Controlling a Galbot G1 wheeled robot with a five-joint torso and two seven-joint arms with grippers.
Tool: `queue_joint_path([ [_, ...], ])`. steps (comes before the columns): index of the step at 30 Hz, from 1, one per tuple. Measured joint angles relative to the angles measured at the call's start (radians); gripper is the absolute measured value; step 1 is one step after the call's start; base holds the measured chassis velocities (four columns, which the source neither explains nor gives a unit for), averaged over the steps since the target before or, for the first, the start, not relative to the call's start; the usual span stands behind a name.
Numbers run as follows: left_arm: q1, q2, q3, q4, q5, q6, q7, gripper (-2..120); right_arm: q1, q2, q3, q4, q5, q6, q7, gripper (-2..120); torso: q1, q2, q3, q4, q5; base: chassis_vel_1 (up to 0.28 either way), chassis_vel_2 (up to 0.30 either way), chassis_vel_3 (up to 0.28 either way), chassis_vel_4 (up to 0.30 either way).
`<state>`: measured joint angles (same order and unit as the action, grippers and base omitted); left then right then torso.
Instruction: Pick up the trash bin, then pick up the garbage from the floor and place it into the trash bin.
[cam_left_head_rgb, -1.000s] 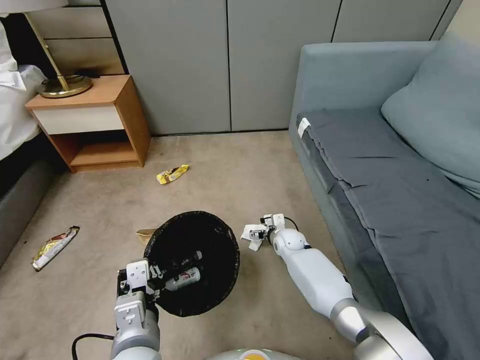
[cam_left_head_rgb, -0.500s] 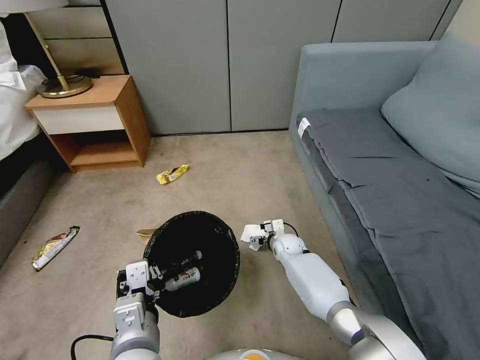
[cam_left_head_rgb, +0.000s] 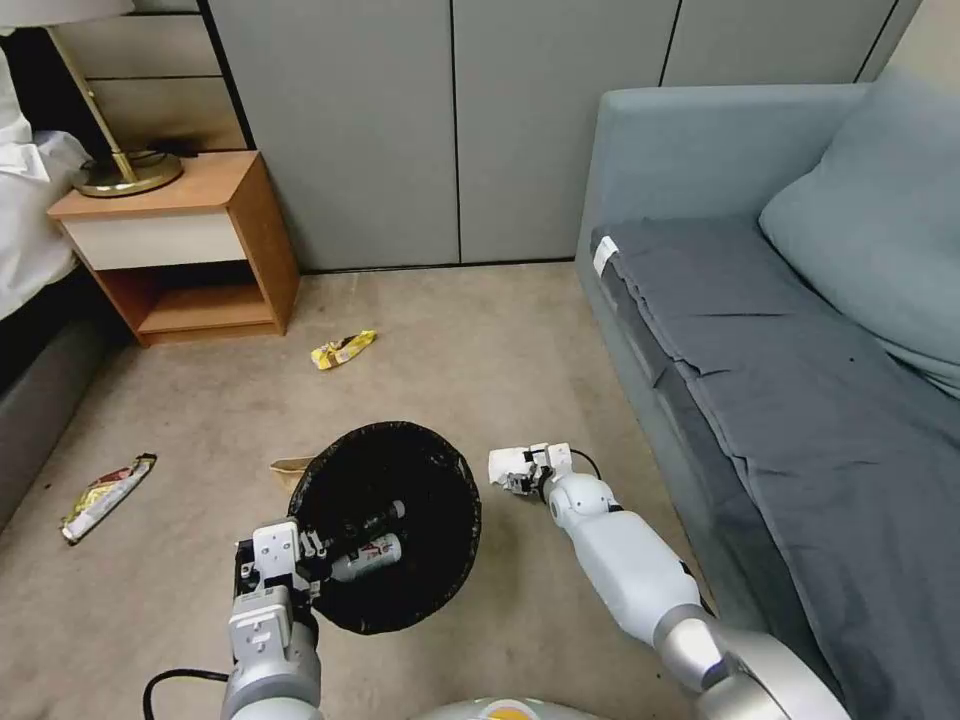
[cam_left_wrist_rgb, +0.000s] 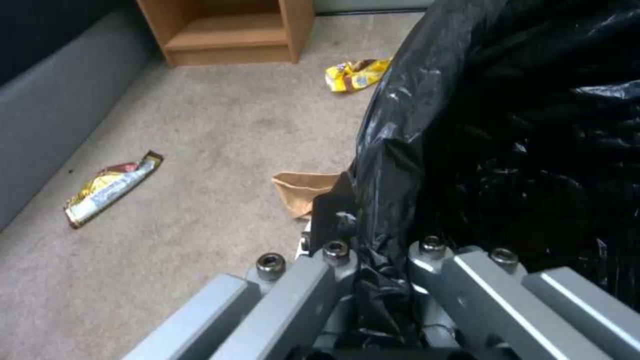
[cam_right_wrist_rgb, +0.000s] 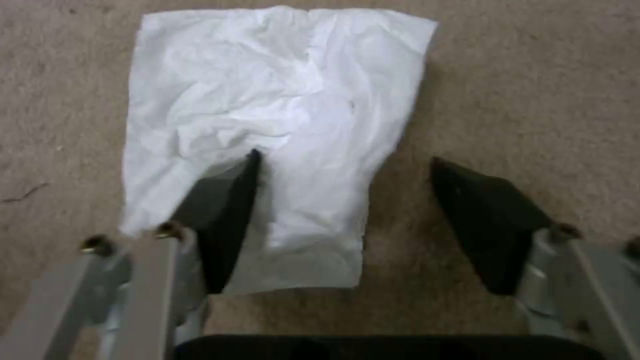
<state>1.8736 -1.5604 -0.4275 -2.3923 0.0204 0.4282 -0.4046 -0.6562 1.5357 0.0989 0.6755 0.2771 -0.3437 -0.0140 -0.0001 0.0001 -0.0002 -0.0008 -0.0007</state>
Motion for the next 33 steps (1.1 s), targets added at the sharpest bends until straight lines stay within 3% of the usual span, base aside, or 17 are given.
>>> queue_joint_path([
  [7, -0.001, -0.001, 0.002, 0.001, 0.000, 0.000, 0.000, 1, 0.000, -0.002, 0.001, 0.000, -0.007, 0.008, -0.002, 39, 0.000, 0.000, 0.000, 0.0015, 0.0013, 0.000, 0.000, 0.000, 0.000],
  [13, -0.002, -0.001, 0.002, 0.003, 0.000, -0.001, 0.000, 1, -0.001, -0.005, 0.002, -0.004, -0.020, 0.021, -0.004, 11, 0.000, 0.000, 0.000, 0.0014, 0.0014, 0.000, 0.000, 0.000, 0.000],
  [15, -0.002, -0.001, 0.002, 0.003, 0.000, -0.001, 0.000, 1, -0.001, -0.005, 0.002, -0.004, -0.021, 0.022, -0.004, 10, 0.000, 0.000, 0.000, 0.0015, 0.0016, 0.000, 0.000, 0.000, 0.000],
  [17, -0.002, -0.001, 0.003, 0.003, 0.000, -0.001, 0.000, 1, -0.001, -0.008, 0.002, -0.004, -0.026, 0.030, -0.008, 0, 0.000, 0.000, 0.000, 0.0015, 0.0017, 0.000, 0.000, 0.000, 0.000],
  [24, -0.007, 0.003, 0.000, 0.003, -0.004, 0.000, 0.000, 1, -0.005, -0.027, 0.010, 0.028, -0.014, 0.031, -0.008, 0, 0.000, 0.000, 0.000, 0.0004, -0.0001, 0.000, 0.000, 0.000, 0.000],
  [33, -0.016, 0.018, -0.014, -0.002, -0.021, 0.010, 0.001, 1, -0.060, -0.080, 0.019, 0.185, 0.070, 0.021, 0.010, 0, 0.000, 0.000, 0.000, 0.0008, 0.0008, 0.000, 0.000, 0.000, 0.000],
])
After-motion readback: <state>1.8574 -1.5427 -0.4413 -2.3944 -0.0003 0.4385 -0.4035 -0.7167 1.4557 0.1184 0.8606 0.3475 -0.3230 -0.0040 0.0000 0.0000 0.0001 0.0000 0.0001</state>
